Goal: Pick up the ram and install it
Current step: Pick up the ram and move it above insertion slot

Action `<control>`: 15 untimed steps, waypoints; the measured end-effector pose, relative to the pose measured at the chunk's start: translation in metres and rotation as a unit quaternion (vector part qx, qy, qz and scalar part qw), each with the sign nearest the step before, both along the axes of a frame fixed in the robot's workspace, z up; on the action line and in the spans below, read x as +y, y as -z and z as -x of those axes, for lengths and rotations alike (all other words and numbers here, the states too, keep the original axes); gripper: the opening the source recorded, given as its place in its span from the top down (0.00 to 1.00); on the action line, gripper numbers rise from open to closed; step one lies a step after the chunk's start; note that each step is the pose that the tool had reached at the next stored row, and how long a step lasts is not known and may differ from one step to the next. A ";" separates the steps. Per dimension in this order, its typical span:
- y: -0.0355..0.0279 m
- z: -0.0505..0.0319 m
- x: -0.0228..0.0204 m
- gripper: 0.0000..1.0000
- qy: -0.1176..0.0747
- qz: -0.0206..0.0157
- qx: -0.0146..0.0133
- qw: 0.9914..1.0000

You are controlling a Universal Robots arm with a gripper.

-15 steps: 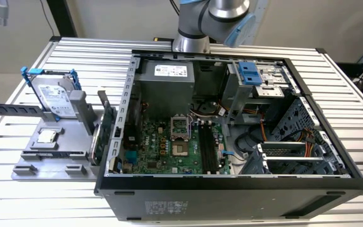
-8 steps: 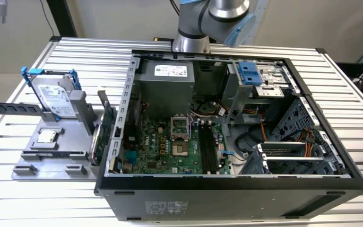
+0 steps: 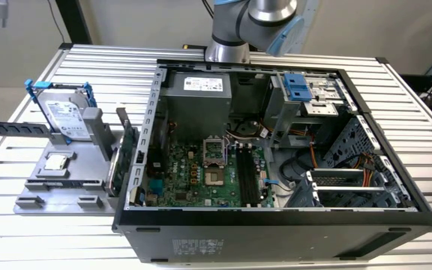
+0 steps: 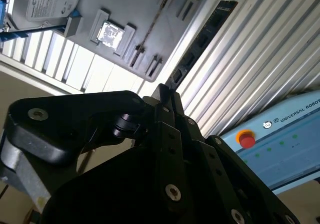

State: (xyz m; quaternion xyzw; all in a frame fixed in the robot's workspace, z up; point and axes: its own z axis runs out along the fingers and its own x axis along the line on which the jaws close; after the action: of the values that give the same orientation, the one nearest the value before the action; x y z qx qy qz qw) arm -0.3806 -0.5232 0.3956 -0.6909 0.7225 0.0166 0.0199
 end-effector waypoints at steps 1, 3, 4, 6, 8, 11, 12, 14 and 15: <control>-0.0001 -0.0002 0.0000 1.00 0.000 0.000 0.000 1.000; -0.0002 -0.0016 0.0000 1.00 0.000 0.000 0.000 1.000; 0.0000 -0.0027 0.0000 1.00 0.000 0.000 0.000 1.000; -0.0001 -0.0059 0.0000 1.00 0.000 0.000 0.000 1.000; 0.0000 -0.0092 0.0000 1.00 0.000 0.000 0.000 1.000; 0.0000 -0.0154 0.0000 1.00 0.000 0.000 0.000 1.000; 0.0000 -0.0173 0.0000 1.00 0.000 0.000 0.000 1.000; 0.0000 -0.0212 0.0000 1.00 0.000 0.000 0.000 1.000; 0.0000 -0.0229 0.0000 1.00 0.000 0.000 0.000 1.000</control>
State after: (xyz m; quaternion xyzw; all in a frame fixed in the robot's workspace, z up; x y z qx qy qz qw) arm -0.3576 -0.5232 0.3956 -0.6909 0.7225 0.0166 0.0199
